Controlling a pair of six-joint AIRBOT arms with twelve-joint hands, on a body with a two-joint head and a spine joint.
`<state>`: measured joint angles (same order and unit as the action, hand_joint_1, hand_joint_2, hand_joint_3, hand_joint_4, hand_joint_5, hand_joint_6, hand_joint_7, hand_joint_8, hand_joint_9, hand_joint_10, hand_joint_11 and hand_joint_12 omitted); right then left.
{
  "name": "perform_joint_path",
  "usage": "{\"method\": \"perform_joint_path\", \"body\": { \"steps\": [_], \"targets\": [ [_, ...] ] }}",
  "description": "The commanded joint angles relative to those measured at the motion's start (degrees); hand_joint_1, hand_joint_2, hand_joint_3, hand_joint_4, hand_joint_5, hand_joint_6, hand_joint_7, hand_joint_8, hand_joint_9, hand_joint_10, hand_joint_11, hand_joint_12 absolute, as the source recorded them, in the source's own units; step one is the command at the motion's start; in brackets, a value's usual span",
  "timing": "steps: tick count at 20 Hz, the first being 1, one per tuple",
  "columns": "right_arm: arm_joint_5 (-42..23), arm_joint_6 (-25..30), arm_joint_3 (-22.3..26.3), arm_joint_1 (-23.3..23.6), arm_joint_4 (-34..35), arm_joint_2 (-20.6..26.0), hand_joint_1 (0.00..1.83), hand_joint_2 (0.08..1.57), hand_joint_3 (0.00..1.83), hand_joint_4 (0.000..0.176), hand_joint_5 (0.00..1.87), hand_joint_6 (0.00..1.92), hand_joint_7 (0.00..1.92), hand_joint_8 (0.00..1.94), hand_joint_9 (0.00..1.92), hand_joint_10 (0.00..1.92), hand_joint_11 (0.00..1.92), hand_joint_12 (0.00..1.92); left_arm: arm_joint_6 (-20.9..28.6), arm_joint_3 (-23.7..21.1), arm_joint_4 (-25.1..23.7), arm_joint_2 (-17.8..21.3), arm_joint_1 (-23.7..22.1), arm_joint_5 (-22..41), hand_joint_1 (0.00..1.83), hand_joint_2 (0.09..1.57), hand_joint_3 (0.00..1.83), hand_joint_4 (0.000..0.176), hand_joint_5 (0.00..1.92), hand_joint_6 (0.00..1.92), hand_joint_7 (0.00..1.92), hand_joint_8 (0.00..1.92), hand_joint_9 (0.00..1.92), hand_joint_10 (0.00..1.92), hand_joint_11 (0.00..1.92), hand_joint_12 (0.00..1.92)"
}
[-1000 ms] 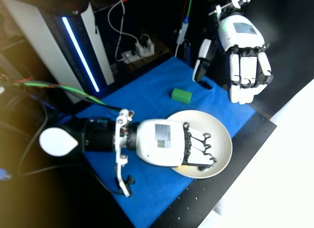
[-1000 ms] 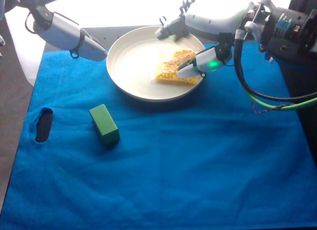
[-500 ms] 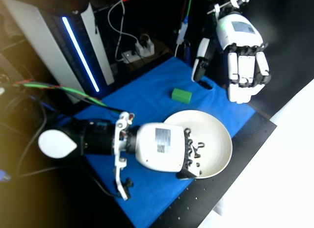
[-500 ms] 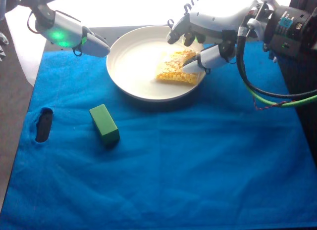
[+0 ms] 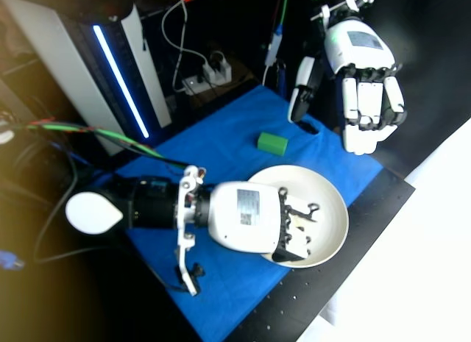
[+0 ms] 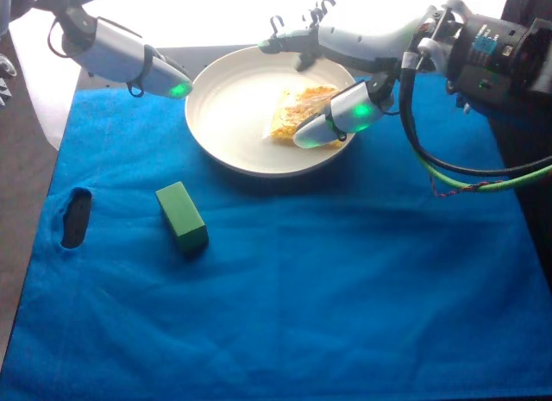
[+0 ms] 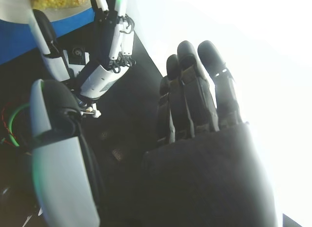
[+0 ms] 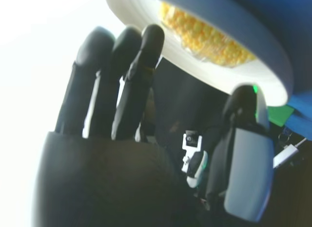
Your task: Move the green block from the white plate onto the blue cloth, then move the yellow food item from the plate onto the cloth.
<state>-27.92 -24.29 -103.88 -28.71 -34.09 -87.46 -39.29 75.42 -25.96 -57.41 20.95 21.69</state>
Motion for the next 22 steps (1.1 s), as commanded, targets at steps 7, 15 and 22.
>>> {"method": "perform_joint_path", "body": {
  "steps": [7, 15, 22],
  "targets": [
    [-3.8, -0.1, -1.2, 0.9, 2.0, -1.4, 0.96, 0.99, 0.0, 0.0, 0.75, 0.01, 0.94, 0.06, 0.65, 0.78, 0.36, 1.62, 0.0, -0.3, 1.2, -0.3, -0.7, 6.4, 0.89, 0.86, 0.0, 0.045, 0.28, 0.0, 0.48, 0.0, 0.54, 0.0, 0.11, 1.22],
    [-3.1, -0.1, -2.2, 0.9, 2.0, -2.2, 1.25, 1.09, 0.0, 0.0, 0.99, 0.74, 1.08, 0.96, 1.0, 0.55, 0.66, 1.56, 0.1, -0.4, 1.3, -0.3, -0.3, 6.7, 0.94, 0.86, 0.0, 0.022, 0.29, 0.0, 0.48, 0.0, 0.55, 0.01, 0.12, 1.22],
    [-3.1, -0.1, -2.3, 0.9, 2.0, -2.1, 1.28, 1.06, 0.0, 0.0, 1.17, 0.47, 1.11, 0.97, 1.17, 0.66, 0.99, 1.4, 0.1, -0.4, 1.5, -0.3, 0.0, 6.8, 0.96, 0.87, 0.0, 0.022, 0.29, 0.0, 0.48, 0.0, 0.55, 0.01, 0.12, 1.23]
  ]
}}
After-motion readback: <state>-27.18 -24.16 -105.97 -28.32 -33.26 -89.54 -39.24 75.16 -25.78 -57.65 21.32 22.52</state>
